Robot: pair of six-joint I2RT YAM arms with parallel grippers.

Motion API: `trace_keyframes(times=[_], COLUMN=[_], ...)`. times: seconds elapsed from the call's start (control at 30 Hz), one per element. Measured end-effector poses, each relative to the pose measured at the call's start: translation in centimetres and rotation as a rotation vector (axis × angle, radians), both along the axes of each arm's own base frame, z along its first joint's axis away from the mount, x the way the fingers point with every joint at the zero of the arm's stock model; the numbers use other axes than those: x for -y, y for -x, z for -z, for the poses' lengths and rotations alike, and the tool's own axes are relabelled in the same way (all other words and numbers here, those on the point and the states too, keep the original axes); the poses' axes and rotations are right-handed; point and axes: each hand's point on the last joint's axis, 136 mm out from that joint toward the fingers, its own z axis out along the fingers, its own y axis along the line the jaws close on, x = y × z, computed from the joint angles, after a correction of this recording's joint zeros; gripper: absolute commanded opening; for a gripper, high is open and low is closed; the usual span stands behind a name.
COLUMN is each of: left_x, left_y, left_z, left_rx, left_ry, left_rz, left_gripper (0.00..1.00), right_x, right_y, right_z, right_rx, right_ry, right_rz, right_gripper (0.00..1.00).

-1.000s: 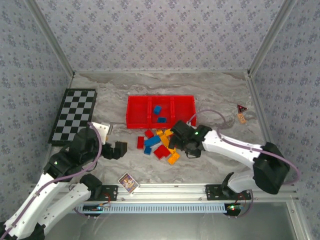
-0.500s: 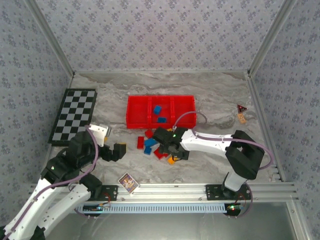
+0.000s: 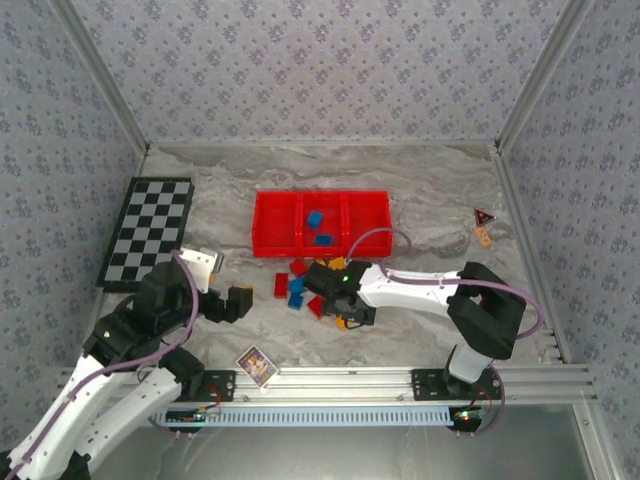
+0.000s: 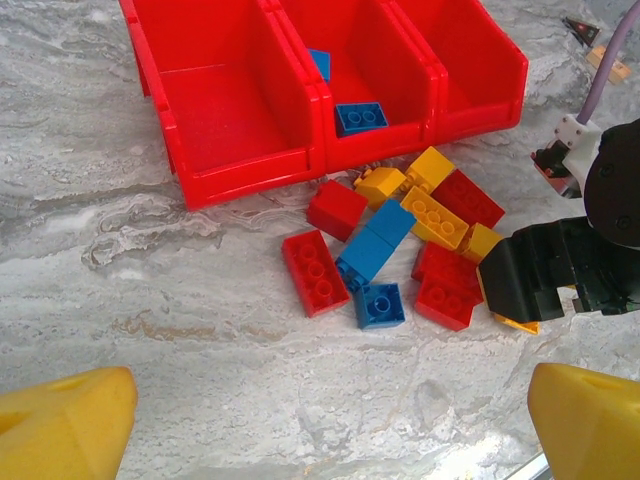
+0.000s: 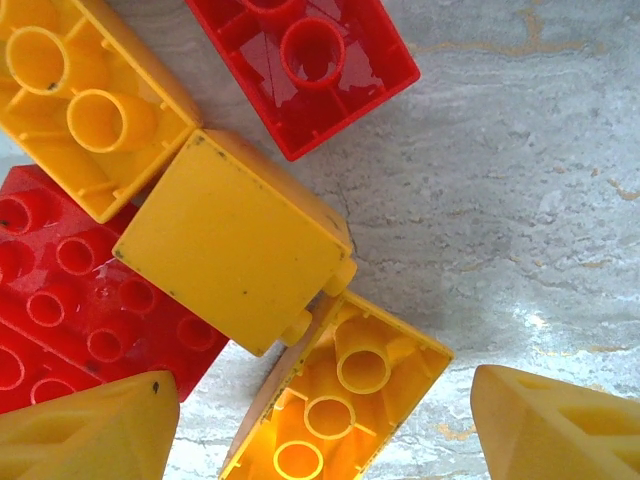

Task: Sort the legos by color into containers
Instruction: Pick up the lego from the bottom-center of the table.

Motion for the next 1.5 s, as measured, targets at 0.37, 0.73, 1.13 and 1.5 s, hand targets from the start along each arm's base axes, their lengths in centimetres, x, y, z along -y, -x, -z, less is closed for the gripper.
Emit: trace_keyframes(times=[0.37, 0.73, 1.13, 1.5], left_x=[0.1, 0.3, 0.4, 0.4], left_y=[-0.1, -0.3, -0.4, -0.4], left_z=[0.2, 0.8, 1.1, 1.1], left_rx=[-0.009, -0.035, -0.048, -0.048], left_ry=[-0.007, -0.025, -0.033, -0.033], left_rz=[0.000, 0.001, 0.003, 0.003], left_gripper=[1.00, 1.00, 1.00, 1.00], right_x=[-0.4, -0.7, -0.1, 3.4], right_y=[-0.1, -0.2, -0.3, 0.4], right_z=[0.6, 1.1, 1.8, 0.0], right_rx=[0.007, 0.029, 0.035, 0.047], right_ry=[0.007, -0.023, 0.021, 0.134], right_rz=[-0.033, -0.043, -0.068, -0.117], right_gripper=[0.62, 0.52, 0.38, 0.27])
